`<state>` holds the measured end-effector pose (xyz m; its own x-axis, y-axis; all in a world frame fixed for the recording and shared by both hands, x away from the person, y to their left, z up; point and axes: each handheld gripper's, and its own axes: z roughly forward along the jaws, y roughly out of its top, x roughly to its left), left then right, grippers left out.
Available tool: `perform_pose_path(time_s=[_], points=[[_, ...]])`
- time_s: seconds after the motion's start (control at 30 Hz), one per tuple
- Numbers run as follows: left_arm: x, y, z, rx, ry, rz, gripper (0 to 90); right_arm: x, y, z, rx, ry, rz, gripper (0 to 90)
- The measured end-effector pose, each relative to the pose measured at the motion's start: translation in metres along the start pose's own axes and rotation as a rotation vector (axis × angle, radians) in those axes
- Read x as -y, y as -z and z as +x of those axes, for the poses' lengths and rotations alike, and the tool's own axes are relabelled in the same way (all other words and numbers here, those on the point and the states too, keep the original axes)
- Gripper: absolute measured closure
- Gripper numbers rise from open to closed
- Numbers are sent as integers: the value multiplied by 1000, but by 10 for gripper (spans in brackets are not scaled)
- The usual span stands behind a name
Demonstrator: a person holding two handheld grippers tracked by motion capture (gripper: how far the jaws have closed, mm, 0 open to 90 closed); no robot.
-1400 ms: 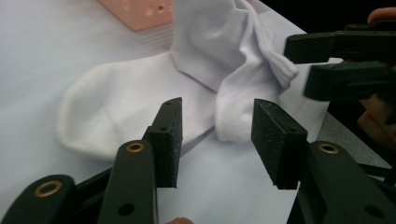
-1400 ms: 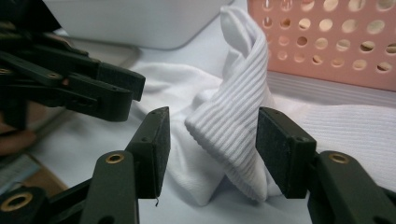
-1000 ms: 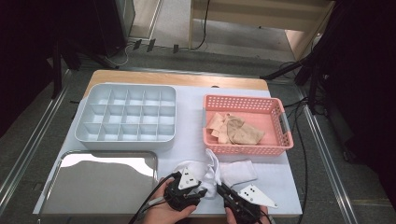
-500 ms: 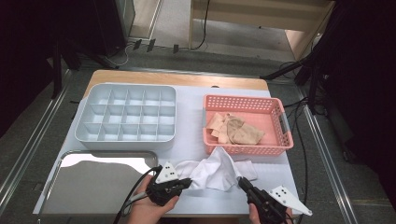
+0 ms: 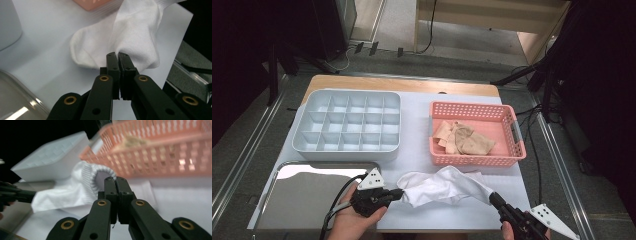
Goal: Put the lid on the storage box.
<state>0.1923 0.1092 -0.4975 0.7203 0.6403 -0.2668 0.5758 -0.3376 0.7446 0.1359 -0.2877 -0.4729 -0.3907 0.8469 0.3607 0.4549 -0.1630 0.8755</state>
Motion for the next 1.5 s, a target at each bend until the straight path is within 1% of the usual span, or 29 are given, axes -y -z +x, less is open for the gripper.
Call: perform_pose_path(time_s=[0.03, 0.07, 0.13, 0.17, 0.2, 0.27, 0.33, 0.4, 0.43, 0.5, 0.53, 0.57, 0.67, 0.77, 0.8, 0.83, 0.87, 0.9, 0.93, 0.97, 1.0, 1.03, 1.13, 1.17, 1.2, 1.27, 1.33, 1.4, 1.5], points=[[2, -3, 1, -9, -2, 13, 899, 6, -8, -9, 39, -48, 69, 888], [6, -9, 4, -17, -1, 47, 899, 9, -13, -14, 56, -71, 99, 888], [7, -12, 4, -35, -11, 55, 898, 13, -17, -18, 71, -90, 122, 886], [8, -15, 4, -37, -16, 71, 895, 20, -24, -26, 105, -103, 163, 876], [8, -15, 4, -41, -17, 68, 891, 21, -26, -28, 117, -109, 168, 865], [8, -13, 4, -49, -8, 46, 855, 22, -27, -33, 168, -96, 157, 769], [7, -11, 6, -60, 8, 23, 768, 19, -23, -34, 214, -90, 121, 757], [6, -9, 9, -38, 35, 2, 728, 13, -18, -29, 248, -64, 73, 752], [6, -8, 11, -21, 56, -5, 710, 9, -19, -25, 247, -43, 63, 752], [7, -9, 13, -16, 64, 4, 686, -2, -29, -9, 174, 0, 77, 741], [7, -9, 13, -16, 64, 4, 682, -2, -29, -9, 174, 0, 77, 741], [8, -10, 12, -22, 61, 14, 680, -5, -52, 7, 94, 31, 142, 725], [10, -12, 11, -19, 56, 19, 673, -2, -87, 23, 30, 77, 230, 711], [11, -11, 11, -24, 50, 17, 671, 2, -121, 36, 8, 96, 283, 656], [11, -11, 11, -24, 50, 17, 672, 4, -131, 40, 15, 104, 297, 636], [11, -11, 10, -24, 52, 20, 672, 4, -131, 40, 15, 104, 297, 636], [13, -11, 11, -24, 53, 24, 669, 9, -147, 47, 49, 142, 345, 626], [13, -11, 11, -24, 53, 24, 666, 9, -147, 47, 49, 142, 345, 626], [13, -10, 11, -32, 51, 34, 663, 15, -156, 50, 70, 174, 391, 671], [14, -11, 11, -35, 56, 31, 660, 19, -159, 53, 91, 199, 405, 727], [14, -11, 11, -35, 56, 31, 657, 19, -159, 53, 91, 199, 405, 727], [15, -11, 12, -40, 58, 32, 648, 21, -156, 56, 122, 232, 389, 871], [15, -12, 13, -45, 69, 41, 630, 19, -152, 55, 106, 211, 367, 881], [15, -13, 12, -41, 72, 45, 630, 18, -150, 54, 99, 211, 346, 882], [15, -14, 11, -42, 73, 56, 606, 12, -142, 53, 59, 193, 282, 883], [15, -15, 10, -46, 71, 60, 589, 7, -134, 54, 39, 173, 243, 882], [15, -16, 9, -46, 69, 67, 578, 2, -124, 54, -7, 156, 192, 881], [16, -18, 8, -43, 62, 77, 573, 1, -112, 55, -45, 143, 158, 879], [16, -18, 8, -41, 63, 73, 570, 5, -100, 55, -60, 144, 129, 878]])
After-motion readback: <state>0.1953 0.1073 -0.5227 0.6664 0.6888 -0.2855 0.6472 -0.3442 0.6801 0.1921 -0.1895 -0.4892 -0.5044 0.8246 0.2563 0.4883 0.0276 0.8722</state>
